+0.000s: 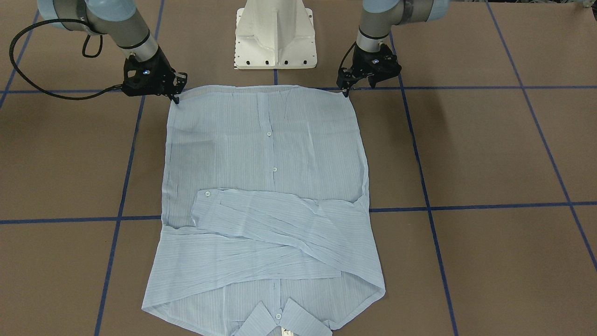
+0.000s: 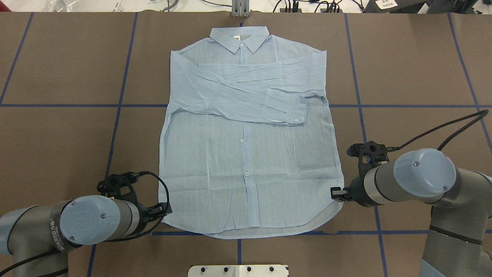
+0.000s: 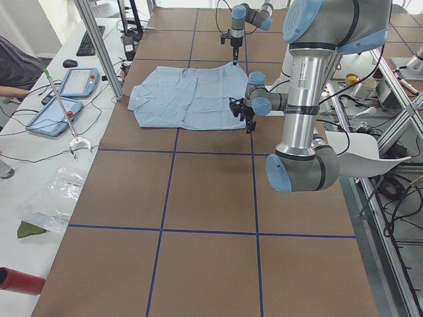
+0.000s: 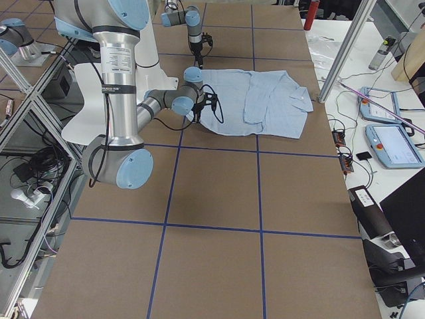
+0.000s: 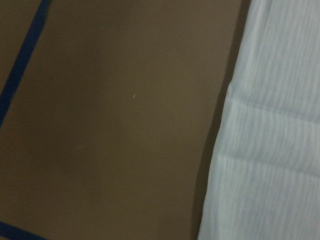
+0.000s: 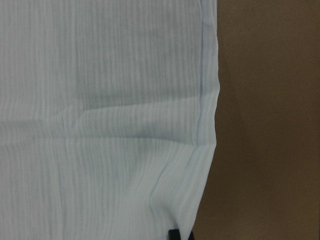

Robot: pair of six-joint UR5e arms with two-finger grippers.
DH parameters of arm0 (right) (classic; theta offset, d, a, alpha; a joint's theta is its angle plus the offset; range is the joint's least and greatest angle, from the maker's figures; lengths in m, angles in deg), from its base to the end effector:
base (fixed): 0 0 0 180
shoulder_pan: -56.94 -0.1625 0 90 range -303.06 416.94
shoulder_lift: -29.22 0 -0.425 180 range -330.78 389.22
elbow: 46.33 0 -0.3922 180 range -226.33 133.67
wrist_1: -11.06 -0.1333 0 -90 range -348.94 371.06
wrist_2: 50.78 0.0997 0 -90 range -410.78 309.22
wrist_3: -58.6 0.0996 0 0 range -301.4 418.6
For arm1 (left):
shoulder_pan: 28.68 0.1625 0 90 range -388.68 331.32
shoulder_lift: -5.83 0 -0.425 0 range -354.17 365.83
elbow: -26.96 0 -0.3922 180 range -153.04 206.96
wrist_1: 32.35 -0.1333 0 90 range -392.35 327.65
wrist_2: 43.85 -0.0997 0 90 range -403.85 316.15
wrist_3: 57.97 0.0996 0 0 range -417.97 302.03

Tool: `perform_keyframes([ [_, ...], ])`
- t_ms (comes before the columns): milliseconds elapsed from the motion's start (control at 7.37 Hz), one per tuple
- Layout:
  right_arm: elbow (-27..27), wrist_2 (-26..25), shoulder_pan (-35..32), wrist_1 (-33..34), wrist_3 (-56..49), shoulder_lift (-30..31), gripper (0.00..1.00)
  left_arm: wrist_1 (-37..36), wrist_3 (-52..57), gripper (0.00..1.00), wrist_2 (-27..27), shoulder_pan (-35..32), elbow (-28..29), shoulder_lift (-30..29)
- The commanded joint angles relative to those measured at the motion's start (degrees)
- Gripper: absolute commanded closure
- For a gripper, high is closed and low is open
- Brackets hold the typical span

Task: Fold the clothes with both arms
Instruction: 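Lower the left gripper to its hem corner while the right gripper grasps its corner, then close both grippers on the hem corners nearest the robot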

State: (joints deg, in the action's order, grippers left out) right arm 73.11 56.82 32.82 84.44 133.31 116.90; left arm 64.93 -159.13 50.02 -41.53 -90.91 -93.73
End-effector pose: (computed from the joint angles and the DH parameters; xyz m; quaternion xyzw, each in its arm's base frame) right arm -0.4031 -0.2935 0.3692 0.0052 -0.4283 0.0069 0.9036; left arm 0.4816 -0.2397 0.3437 -0.0256 0.3805 -0.1797 0.9068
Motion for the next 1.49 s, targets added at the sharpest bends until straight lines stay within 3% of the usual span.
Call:
perform_keyframes([
  [0,0.1,0.3,-0.5,-0.1,0.0,0.0,1.0,-0.8,0.0,0.01,0.0,0.8,0.2,0.1],
  [950,-0.1,0.4,-0.7,0.0,-0.1,0.3,1.0,-2.5,-0.1,0.02,0.0,2.2,0.9,-2.3],
  [1357,-0.1,0.5,-0.8,0.0,-0.1,0.3,1.0,-2.5,-0.1,0.1,0.0,2.4,2.4,-3.6],
])
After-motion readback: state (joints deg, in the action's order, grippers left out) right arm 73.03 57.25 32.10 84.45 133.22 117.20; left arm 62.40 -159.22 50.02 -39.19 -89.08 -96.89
